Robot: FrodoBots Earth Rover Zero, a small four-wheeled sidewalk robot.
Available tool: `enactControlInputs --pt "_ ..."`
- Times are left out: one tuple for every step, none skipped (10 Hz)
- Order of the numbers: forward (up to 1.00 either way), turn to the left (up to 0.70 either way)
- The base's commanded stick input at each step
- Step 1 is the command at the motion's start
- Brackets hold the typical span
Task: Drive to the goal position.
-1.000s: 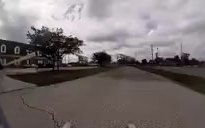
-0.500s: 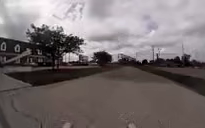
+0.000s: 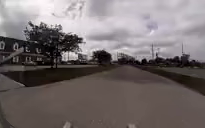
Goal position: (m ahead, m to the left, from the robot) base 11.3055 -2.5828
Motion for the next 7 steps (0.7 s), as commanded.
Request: enactControlInputs --pt "0.6 0.0" --pt "0.6 0.0" --pt "0.6 0.0" --pt "0.6 0.0" --pt "0.6 0.0" --pt "0.6 0.15" --pt "0.6 0.15"
